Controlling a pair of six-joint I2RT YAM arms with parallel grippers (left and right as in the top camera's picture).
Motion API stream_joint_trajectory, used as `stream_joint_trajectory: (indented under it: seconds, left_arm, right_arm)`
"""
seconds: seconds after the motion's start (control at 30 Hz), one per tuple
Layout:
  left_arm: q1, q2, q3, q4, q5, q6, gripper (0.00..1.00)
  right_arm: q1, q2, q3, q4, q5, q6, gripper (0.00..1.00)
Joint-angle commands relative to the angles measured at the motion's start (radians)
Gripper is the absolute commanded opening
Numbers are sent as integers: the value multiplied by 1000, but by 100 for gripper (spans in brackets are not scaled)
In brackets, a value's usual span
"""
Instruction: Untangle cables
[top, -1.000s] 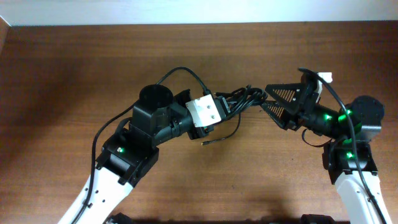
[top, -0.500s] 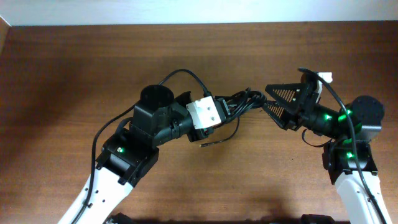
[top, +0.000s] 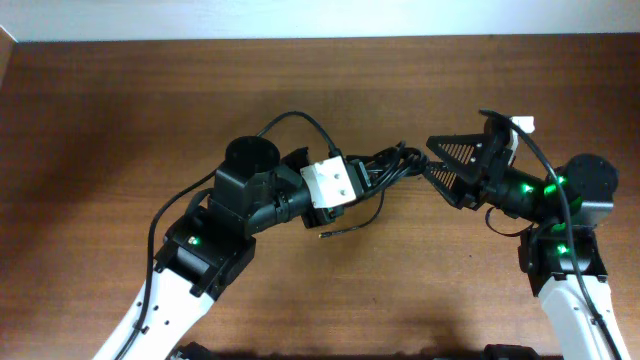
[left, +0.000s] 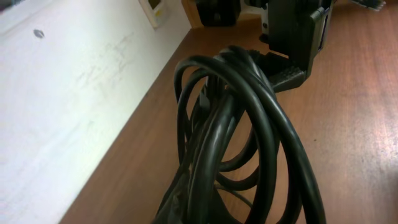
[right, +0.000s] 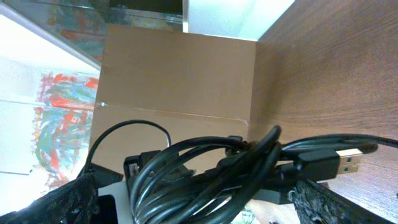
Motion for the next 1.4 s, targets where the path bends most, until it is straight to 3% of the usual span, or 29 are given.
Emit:
stream_joint_trajectory:
  seconds: [0.0, 0.43, 0.83, 1.1, 1.37]
  left_arm:
    - [2, -3, 16, 30, 36, 77, 0]
    - [2, -3, 16, 40, 37, 132, 0]
    - [2, -3, 16, 40, 48, 448, 0]
    - [2, 5, 16, 46, -21, 482, 0]
    - [2, 34, 16, 158, -144, 482, 0]
  right_arm:
    - [-3, -7, 8, 3, 13, -22, 99]
    - [-3, -6, 8, 3, 11, -22, 99]
    - [-3, -6, 8, 3, -2, -10, 99]
    - [-3, -6, 8, 3, -7, -10, 99]
    - [4, -6, 8, 2, -18, -10, 99]
